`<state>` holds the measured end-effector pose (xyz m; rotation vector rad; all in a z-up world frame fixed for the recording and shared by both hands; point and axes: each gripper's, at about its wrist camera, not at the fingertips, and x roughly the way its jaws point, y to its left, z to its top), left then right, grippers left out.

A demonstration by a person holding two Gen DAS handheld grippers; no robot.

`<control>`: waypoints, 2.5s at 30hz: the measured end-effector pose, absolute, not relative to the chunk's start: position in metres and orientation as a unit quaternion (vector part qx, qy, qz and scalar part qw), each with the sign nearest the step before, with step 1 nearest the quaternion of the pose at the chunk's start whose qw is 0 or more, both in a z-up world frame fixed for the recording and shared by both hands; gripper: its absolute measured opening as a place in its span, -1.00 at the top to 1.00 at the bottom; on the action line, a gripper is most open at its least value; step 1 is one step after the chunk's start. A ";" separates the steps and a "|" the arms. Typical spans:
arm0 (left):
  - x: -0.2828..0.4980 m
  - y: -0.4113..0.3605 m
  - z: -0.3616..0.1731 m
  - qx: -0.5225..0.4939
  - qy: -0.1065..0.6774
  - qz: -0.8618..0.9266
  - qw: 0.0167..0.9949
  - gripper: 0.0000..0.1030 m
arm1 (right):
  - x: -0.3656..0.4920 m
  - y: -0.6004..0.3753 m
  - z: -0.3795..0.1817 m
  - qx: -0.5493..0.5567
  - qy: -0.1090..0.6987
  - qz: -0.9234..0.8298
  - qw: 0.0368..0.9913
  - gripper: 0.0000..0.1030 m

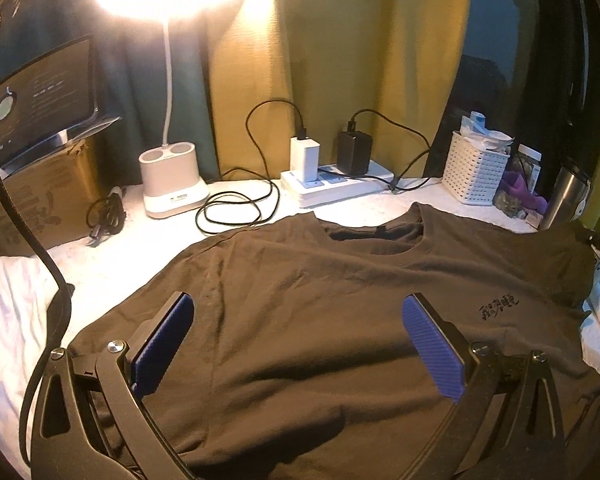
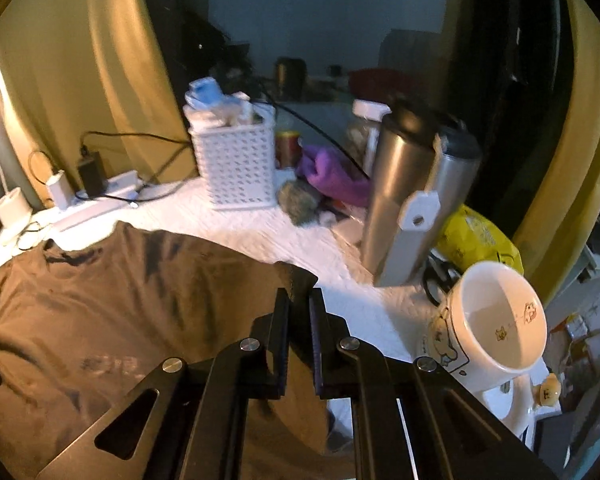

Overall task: Fold small clothes
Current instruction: 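Grasp the T-shirt sleeve with the right tool and lift it, then fold the held sleeve across the shirt body and release it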

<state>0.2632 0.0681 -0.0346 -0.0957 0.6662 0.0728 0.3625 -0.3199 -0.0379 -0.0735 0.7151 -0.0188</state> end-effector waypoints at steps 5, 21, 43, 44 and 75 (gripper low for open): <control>0.254 0.083 -0.036 -0.052 0.327 0.042 0.943 -1.00 | 0.352 -0.293 -0.026 -0.053 0.339 0.009 0.939 0.83; 0.243 0.110 -0.034 -0.063 0.322 0.059 0.943 -1.00 | 0.339 -0.241 -0.024 -0.053 0.344 0.072 0.935 0.84; 0.229 0.155 -0.044 -0.085 0.335 0.088 0.934 -1.00 | 0.358 -0.167 -0.110 0.003 0.445 0.149 0.883 -0.93; 0.228 0.157 -0.044 -0.085 0.335 0.090 0.934 -1.00 | 0.355 -0.168 -0.108 0.002 0.443 0.149 0.884 -0.93; 0.179 0.217 -0.072 -0.099 0.372 0.142 0.912 -0.98 | 0.271 -0.178 -0.094 0.007 0.432 0.147 0.890 -0.93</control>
